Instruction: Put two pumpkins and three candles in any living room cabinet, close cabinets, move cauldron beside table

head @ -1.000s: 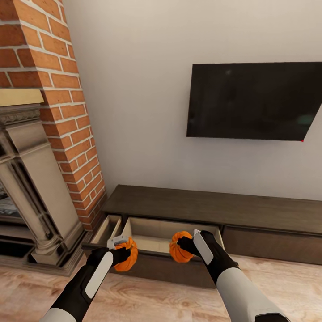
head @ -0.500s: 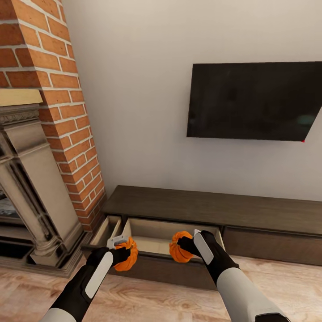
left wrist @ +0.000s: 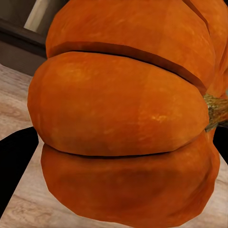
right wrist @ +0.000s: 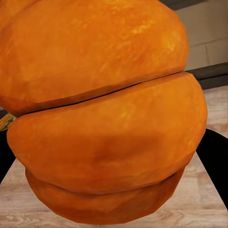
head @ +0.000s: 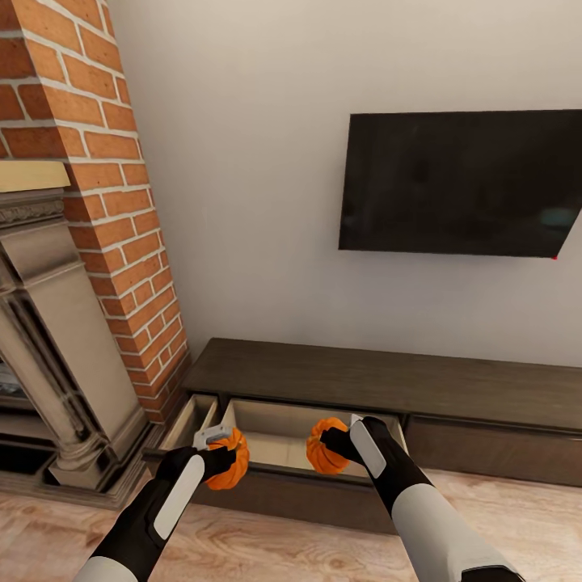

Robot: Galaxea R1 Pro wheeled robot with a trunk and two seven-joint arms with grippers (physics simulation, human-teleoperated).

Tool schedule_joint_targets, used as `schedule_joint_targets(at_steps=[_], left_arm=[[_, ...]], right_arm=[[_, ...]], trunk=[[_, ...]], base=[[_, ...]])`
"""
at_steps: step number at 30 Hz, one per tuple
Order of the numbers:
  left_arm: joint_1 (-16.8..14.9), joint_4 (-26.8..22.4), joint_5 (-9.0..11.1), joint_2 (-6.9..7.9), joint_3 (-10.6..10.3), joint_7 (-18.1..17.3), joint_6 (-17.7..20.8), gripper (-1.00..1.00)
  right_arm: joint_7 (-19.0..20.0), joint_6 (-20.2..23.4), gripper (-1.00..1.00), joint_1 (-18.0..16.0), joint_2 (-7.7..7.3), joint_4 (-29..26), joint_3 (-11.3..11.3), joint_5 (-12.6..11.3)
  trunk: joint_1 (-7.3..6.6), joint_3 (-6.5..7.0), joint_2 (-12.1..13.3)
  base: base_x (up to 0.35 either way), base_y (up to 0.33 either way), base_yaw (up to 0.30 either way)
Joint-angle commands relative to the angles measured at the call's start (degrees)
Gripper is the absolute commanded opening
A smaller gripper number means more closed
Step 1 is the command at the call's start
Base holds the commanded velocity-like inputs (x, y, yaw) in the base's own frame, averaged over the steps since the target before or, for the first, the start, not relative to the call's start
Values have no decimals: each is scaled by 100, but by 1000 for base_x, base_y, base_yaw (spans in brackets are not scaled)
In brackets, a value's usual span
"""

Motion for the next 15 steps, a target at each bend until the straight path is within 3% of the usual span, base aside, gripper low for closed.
schedule_joint_targets(at_steps=[1, 15], left_arm=[[-4, -7, 56, 2, -10, 61, 9, -100], [-4, -9, 56, 2, -13, 69, 9, -100]], right_arm=[[-53, 10, -100, -3, -2, -9, 18, -64], [-53, 9, -100, -3, -3, -9, 18, -78]], trunk=[[0, -6, -3], [0, -6, -3]], base=[[0, 0, 0], [94, 14, 0]])
